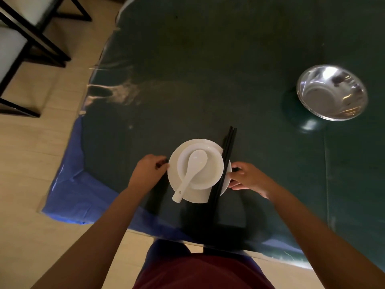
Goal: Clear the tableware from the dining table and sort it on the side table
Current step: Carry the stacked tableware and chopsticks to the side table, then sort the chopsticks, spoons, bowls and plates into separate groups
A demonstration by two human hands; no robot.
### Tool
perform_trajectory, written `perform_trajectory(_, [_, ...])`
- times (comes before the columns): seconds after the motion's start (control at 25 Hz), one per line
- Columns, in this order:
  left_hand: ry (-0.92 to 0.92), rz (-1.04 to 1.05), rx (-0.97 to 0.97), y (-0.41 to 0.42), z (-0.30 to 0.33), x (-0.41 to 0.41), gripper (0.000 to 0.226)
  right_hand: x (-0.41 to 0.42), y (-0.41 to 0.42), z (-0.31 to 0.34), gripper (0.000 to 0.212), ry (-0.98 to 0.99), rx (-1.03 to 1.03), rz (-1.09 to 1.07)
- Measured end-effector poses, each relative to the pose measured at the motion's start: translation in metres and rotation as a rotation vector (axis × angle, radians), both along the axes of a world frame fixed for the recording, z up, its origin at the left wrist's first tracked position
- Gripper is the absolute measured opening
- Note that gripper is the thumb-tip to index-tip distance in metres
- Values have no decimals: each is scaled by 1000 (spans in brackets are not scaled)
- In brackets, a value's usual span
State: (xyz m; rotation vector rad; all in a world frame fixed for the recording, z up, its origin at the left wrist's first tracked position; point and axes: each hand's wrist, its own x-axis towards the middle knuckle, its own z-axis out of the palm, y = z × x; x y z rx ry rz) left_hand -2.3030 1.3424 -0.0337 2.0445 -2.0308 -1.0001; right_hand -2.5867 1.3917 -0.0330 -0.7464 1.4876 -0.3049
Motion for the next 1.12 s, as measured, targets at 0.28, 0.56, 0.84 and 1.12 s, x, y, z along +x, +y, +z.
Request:
perform_trajectory(0.28, [415, 635, 322, 107, -5, 4, 24, -26, -40, 14, 20, 319, -270, -262])
perform_trajectory(0.56, [870, 740, 828, 139, 1, -75, 26, -8, -82, 15, 24, -113, -142, -388])
perform_trajectory(0.84, [1005, 734, 783, 143, 15, -90, 27, -15, -80, 15, 20, -129, -164, -445])
perform_trajectory(1.12, [985, 570, 725, 134, 37, -108, 23, -49, -84, 28, 8, -130, -201, -478])
